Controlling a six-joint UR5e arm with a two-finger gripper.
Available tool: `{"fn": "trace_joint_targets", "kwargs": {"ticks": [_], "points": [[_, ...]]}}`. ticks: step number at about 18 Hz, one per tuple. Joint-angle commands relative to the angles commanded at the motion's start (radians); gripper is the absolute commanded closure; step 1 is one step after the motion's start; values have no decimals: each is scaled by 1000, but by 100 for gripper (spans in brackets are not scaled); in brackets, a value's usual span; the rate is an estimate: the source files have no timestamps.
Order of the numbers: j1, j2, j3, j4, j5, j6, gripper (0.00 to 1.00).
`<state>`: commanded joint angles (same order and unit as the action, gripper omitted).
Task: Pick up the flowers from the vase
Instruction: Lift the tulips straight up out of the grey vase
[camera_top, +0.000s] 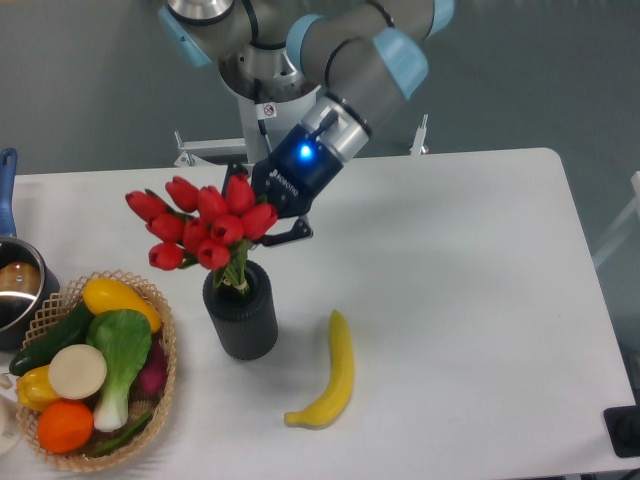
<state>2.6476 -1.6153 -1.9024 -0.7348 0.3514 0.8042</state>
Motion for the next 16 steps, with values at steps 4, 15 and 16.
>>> {"fn": "trace_joint_targets", "kwargs": {"ticks": [4,15,16], "points": [[35,-2,61,-2,-64,-130,100],[97,-9,173,-2,-108,-240,100],[115,-17,186,-2,-103,-220,100]]}}
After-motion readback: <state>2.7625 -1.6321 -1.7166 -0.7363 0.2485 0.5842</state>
